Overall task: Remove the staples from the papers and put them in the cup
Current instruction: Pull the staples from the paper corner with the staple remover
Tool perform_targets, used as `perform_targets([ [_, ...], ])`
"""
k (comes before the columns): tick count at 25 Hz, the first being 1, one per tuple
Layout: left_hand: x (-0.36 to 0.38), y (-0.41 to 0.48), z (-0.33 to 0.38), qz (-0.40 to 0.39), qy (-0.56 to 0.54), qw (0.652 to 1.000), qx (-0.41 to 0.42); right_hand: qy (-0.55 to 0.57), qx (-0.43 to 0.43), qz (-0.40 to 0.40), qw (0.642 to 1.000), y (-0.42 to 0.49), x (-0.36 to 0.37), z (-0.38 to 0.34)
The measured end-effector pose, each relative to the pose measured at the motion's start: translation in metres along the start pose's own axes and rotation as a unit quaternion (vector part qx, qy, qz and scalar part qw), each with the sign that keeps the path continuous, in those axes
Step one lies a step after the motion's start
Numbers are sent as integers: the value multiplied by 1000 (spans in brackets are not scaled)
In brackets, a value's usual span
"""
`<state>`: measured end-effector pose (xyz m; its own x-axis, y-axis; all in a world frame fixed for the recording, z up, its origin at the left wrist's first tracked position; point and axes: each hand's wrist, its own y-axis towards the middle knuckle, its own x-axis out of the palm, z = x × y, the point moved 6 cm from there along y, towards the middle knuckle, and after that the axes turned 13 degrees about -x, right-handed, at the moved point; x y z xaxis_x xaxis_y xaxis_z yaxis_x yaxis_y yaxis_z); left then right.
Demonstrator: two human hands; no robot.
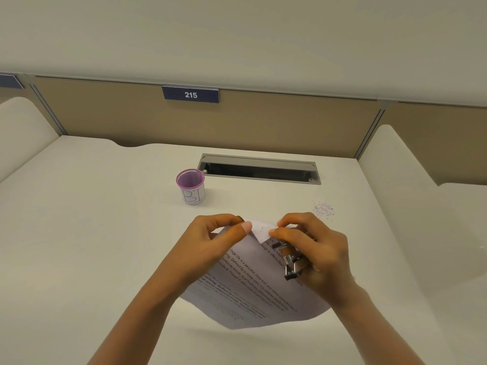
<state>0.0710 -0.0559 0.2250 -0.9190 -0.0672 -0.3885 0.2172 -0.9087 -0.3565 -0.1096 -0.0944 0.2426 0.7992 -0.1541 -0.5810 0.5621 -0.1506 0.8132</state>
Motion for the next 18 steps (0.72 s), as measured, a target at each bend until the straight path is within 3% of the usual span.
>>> perform_targets([
  [7, 4, 2, -1, 27, -65, 997, -31, -19, -9, -50, 999, 4, 6, -4],
  [9, 2, 2, -1, 35, -70, 996, -31, 21, 34, -38, 998, 6, 6, -4],
  [11, -1, 2, -2, 41, -86, 995, -29, 97, 138, 21, 985, 7, -1, 2],
  [13, -3, 3, -4, 49, -104, 993, -32, 215, 288, 99, 928, 4, -7, 15],
  [15, -3, 3, -6, 54, -107, 992, -31, 367, 430, 153, 811, -4, -5, 26],
  [17, -2, 3, -8, 59, -106, 992, -29, 463, 516, 161, 703, -10, -2, 31],
  [18, -2, 3, -8, 65, -102, 992, -29, 467, 537, 137, 689, -12, -2, 32],
])
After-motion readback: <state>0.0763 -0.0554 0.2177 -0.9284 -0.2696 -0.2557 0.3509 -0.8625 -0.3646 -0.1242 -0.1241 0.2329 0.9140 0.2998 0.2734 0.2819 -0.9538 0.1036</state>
